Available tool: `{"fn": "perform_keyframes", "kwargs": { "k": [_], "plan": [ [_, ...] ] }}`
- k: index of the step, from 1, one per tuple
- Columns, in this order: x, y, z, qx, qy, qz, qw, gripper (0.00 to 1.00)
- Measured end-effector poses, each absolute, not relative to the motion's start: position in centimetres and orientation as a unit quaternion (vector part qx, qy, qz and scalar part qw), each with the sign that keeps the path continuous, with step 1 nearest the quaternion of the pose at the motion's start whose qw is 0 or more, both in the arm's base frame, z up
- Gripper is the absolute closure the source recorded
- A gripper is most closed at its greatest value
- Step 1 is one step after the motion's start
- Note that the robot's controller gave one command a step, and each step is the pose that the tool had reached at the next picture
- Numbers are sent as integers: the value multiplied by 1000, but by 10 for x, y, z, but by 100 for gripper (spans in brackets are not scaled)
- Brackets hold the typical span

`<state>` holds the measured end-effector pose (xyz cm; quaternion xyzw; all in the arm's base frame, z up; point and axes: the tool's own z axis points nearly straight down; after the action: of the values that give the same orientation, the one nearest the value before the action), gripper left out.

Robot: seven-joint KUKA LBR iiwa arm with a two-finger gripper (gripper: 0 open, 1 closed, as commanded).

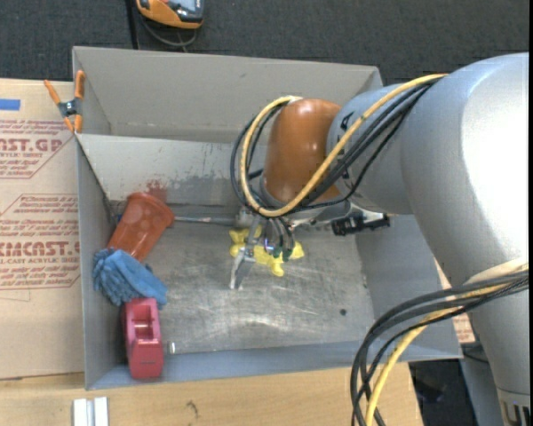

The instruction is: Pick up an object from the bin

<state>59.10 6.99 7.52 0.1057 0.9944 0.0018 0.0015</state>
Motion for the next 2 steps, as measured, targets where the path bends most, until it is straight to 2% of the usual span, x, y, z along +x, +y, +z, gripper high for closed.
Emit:
{"fn": "perform_keyframes", "kwargs": {
  "k": [1,2],
  "plan": [
    [590,36,77,134,991,1,3,100],
    [590,36,77,134,991,1,3,100]
  ]
}}
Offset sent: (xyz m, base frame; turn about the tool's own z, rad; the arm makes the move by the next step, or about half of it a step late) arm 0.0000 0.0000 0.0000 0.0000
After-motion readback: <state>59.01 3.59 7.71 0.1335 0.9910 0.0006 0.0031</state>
